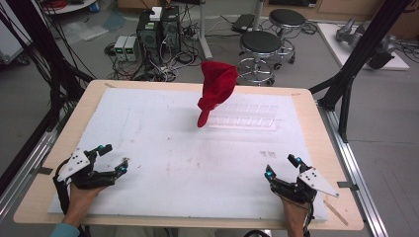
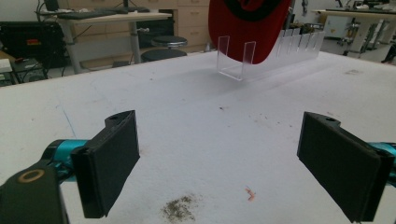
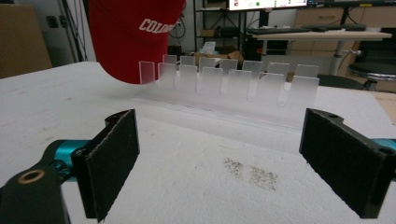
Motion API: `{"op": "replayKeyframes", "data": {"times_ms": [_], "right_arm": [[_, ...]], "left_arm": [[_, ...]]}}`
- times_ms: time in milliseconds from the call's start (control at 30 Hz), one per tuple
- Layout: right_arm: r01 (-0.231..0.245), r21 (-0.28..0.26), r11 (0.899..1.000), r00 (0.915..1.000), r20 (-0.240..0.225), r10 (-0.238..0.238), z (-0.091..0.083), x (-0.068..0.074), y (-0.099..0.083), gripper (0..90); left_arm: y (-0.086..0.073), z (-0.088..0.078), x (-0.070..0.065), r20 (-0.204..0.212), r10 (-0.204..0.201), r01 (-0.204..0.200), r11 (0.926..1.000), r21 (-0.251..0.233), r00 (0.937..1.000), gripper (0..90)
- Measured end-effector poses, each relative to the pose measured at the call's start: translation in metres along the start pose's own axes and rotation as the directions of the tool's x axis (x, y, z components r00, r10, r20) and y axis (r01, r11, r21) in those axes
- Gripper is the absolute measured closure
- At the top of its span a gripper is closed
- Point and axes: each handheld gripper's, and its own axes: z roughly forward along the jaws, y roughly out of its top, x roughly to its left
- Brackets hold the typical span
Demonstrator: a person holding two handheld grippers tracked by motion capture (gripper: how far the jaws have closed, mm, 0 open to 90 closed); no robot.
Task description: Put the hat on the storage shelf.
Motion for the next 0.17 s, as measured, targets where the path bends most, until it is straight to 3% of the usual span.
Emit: {"op": "replayKeyframes", "data": {"times_ms": [167], "right_arm": [[-0.014, -0.003, 1.0, 0.9999, 0.009, 0.014, -0.0005, -0.0012, -0.0001, 11.0]], "left_arm": [[-0.0011, -0.0023, 0.0001, -0.01, -0.004, 0.003, 0.9996, -0.028, 0.9999, 13.3]]}}
